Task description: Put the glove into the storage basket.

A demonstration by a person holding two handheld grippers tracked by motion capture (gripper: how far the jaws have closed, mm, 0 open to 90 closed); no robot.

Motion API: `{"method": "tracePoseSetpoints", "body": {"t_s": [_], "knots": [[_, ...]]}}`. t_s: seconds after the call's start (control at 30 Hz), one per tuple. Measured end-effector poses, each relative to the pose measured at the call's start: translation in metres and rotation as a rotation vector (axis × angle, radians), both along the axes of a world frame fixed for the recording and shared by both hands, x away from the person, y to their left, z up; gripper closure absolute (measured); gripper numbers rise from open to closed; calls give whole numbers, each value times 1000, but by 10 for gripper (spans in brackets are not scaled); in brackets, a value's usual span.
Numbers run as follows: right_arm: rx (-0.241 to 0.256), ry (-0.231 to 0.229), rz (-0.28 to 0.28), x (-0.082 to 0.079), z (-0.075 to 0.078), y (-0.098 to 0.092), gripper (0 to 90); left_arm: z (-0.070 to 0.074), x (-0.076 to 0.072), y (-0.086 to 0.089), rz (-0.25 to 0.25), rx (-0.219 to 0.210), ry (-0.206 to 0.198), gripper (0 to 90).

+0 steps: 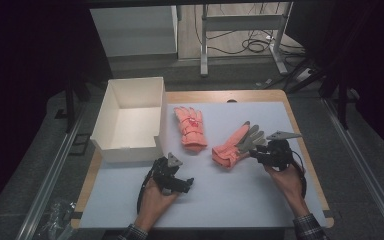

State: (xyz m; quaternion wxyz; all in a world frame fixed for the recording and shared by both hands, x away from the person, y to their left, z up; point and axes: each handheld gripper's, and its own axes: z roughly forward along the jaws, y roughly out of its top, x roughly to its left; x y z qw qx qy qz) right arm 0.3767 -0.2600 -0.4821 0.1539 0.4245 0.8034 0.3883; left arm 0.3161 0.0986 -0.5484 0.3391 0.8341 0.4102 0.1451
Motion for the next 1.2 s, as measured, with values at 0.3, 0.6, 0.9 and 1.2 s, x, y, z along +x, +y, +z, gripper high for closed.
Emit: {"method": "tracePoseSetpoints", "body": {"t_s": [0.3,0.6,0.9,1.2], "knots": [[-25,-10,-52,28,0,18,456,0,0,0,1,-1,0,0],[-100,46,-131,48,-21,37,469,0,0,0,-1,0,1,0],[-175,17,-151,44,-23,45,824,0,0,0,0,-1,0,0],[-120,19,-80,41,-11,35,862,0,0,0,1,-1,0,0]]}}
